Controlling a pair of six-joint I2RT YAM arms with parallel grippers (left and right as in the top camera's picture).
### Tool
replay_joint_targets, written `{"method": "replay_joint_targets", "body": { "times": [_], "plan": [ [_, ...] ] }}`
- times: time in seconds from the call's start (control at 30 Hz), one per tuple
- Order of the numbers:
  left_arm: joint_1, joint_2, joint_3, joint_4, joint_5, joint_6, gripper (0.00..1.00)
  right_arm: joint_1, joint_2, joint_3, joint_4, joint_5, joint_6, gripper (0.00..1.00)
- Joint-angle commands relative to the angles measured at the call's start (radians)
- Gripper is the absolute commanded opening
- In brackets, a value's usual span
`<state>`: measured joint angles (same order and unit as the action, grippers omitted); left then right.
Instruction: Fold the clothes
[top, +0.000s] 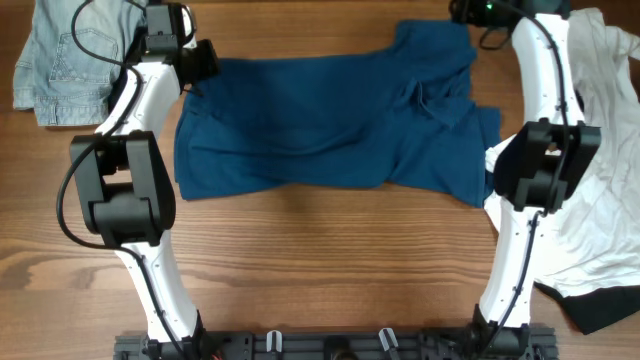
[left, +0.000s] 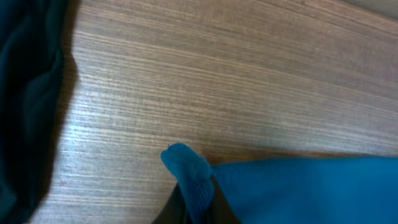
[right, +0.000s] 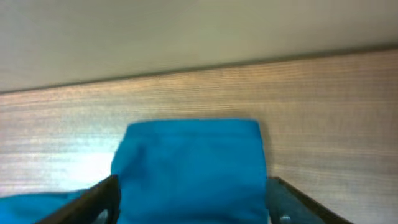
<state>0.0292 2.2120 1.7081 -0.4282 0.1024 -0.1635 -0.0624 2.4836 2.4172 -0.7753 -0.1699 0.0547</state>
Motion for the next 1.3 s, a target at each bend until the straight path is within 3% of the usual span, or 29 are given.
{"method": "replay_joint_targets", "body": {
  "times": [0.0,0.37,0.67,0.77,0.9,0.93,1.27],
  "plan": [
    [-0.008,-0.020,-0.002,-0.020,0.020,-0.006,0.04,0.055,0.037,0.016,0.047,0.075,-0.042,0.79],
    [-0.017,-0.020,-0.002,-0.080,0.015,-0.005,0.04,0.104,0.244,0.016,0.220,0.112,0.043,0.80],
    [-0.017,-0.020,-0.002,-0.082,0.005,-0.002,0.04,0.100,0.296,0.016,0.248,0.142,0.076,0.79],
    [-0.017,-0.020,-0.002,-0.082,0.005,-0.002,0.04,0.100,0.298,0.016,0.247,0.151,0.080,0.47],
    [-0.017,-0.020,-0.002,-0.082,0.005,-0.002,0.04,0.100,0.298,0.016,0.238,0.202,0.109,0.12],
    [-0.017,-0.020,-0.002,-0.082,0.004,-0.002,0.04,0.100,0.298,0.016,0.237,0.204,0.109,0.07],
    [-0.016,-0.020,-0.002,-0.074,-0.041,-0.002,0.04,0.101,0.252,0.017,0.212,0.200,0.109,0.04]
  ]
}}
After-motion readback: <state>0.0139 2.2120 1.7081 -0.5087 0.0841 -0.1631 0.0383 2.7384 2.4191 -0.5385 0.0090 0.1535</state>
